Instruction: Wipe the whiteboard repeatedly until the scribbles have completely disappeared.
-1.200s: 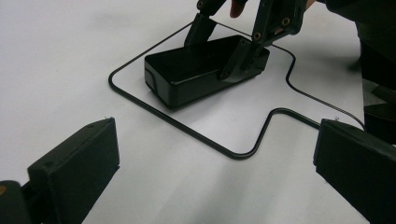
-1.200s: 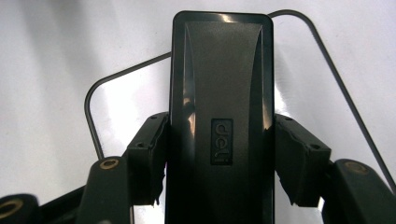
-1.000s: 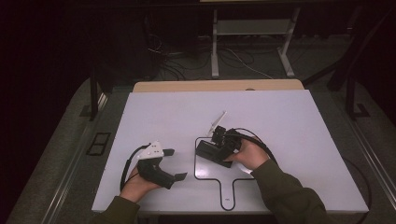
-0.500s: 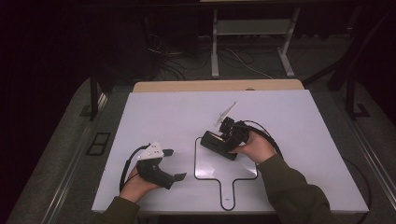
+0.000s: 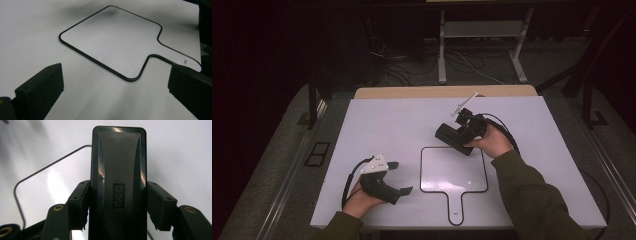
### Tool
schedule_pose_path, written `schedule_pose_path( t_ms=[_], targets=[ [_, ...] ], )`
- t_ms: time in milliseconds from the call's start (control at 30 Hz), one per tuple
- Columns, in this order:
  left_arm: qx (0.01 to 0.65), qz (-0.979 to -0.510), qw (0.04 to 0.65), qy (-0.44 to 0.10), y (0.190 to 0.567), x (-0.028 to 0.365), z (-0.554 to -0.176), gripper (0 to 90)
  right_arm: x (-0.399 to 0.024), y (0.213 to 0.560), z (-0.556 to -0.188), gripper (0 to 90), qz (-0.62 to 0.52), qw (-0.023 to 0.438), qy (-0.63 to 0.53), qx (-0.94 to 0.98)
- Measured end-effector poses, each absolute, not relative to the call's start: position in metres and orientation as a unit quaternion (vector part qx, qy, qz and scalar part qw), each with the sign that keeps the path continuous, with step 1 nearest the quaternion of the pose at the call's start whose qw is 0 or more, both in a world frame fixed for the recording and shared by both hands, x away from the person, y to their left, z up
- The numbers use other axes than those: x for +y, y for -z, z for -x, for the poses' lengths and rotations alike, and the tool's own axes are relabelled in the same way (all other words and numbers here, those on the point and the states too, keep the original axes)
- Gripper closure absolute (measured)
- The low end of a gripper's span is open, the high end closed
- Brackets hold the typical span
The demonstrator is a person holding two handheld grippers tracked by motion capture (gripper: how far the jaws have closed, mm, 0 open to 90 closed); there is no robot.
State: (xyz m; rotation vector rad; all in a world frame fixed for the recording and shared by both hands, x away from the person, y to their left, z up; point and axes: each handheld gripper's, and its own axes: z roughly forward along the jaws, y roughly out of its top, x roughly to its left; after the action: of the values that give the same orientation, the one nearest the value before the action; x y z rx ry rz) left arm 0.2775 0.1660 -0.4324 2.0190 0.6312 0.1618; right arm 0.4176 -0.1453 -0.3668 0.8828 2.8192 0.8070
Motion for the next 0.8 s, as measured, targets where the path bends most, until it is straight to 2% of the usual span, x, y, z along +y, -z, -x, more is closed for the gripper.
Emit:
schedule_pose_path(
  t_ms=[400,800],
  targets=[
    [0.260,-0.829,0.489,-0.072,0.432,0.169,-0.279,0.0,-0.151,0.366,-0.463,38.9,-0.325,0.057,-0.257,0.908],
    [0.261,-0.827,0.493,-0.070,0.431,0.169,-0.279,0.0,-0.147,0.384,-0.499,38.9,-0.347,0.060,-0.248,0.903]
  ],
)
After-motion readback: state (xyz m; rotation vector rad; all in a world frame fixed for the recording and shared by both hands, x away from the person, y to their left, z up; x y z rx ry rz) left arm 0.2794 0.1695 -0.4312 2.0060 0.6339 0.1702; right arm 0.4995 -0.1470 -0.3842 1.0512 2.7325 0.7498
